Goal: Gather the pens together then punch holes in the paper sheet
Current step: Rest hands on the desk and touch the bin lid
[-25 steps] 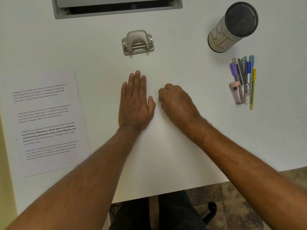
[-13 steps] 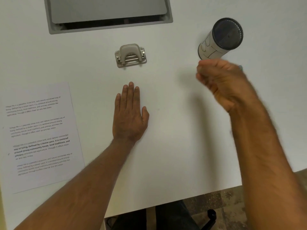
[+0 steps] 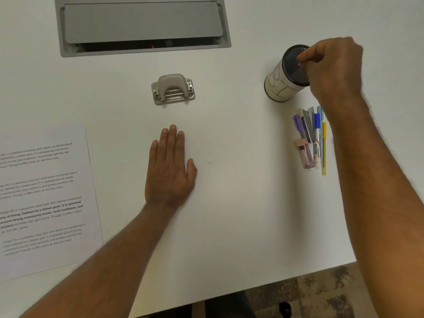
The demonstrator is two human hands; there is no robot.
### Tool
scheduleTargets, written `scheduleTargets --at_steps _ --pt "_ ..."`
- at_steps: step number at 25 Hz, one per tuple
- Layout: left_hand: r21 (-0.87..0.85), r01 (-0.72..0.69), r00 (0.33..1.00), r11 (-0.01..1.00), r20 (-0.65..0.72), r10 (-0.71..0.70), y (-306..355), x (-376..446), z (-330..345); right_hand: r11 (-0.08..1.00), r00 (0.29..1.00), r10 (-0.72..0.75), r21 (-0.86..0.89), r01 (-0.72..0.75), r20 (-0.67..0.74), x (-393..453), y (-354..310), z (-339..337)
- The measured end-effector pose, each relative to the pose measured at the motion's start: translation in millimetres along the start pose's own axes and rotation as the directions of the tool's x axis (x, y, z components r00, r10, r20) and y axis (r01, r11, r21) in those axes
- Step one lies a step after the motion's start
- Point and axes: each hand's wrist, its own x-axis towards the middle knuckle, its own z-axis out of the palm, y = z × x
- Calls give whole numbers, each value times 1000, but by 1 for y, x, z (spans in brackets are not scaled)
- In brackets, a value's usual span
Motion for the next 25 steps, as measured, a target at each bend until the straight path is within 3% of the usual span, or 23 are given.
scheduleTargets --at_steps 7,15,19,25 --pt "-18 4 1000 1000 7 -4 0 0 -2 987 996 -85 -137 86 15 -1 -9 -4" --pt "-22 6 1000 1000 2 -6 0 0 -2 971 988 -139 -206 123 -64 -11 -17 -7" --pt "-18 6 1000 1000 6 -6 0 0 -1 982 988 -129 -151 115 -87 -14 -13 -7" --pt "-25 15 1000 1000 26 -15 1 1 -3 971 957 -167 127 201 -239 -82 -22 12"
